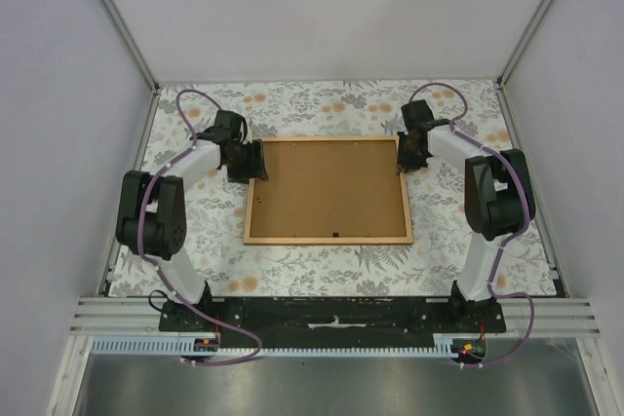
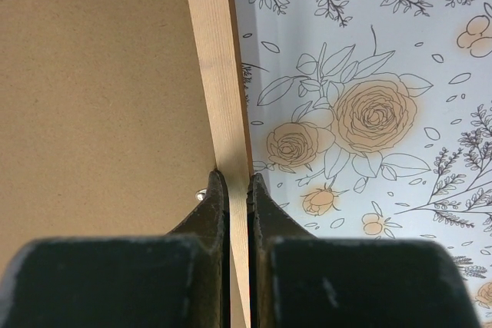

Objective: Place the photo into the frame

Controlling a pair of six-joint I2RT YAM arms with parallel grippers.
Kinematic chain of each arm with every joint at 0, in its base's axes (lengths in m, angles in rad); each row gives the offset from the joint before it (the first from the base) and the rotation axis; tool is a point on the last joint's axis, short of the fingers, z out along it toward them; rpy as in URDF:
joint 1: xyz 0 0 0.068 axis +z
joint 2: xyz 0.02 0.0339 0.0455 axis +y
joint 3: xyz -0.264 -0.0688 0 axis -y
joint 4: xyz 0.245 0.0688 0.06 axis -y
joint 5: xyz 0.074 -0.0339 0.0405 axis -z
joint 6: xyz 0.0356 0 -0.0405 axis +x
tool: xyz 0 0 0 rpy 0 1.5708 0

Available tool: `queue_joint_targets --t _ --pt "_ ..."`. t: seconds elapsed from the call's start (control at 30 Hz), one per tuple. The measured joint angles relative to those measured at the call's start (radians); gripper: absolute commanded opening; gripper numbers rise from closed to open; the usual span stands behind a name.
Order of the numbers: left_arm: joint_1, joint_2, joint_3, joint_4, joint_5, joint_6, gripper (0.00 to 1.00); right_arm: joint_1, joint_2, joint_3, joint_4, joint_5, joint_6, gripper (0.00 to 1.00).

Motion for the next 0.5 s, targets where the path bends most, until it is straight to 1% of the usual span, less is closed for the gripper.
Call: queue_joint_targets --t 0.13,0.23,0.33,0.5 --pt "-0.031 -0.117 -0.051 -0.013 -0.006 -0.005 0.63 -0.001 0.000 0.000 0.000 -0.007 0.009 0.00" --pt "-0.080 -0.166 -0.079 -0.033 -0.060 -0.005 0.62 -0.001 0.000 0.000 0.000 -0.013 0.013 0.00" --pt "-0.112 -0.172 -0.112 -0.055 -0.113 -0.005 0.62 -0.002 0.000 0.001 0.000 -0.018 0.016 0.00" --pt "-0.114 -0.168 -0.131 -0.099 -0.220 -0.004 0.62 -0.005 0.000 0.002 -0.002 -0.029 0.016 0.00"
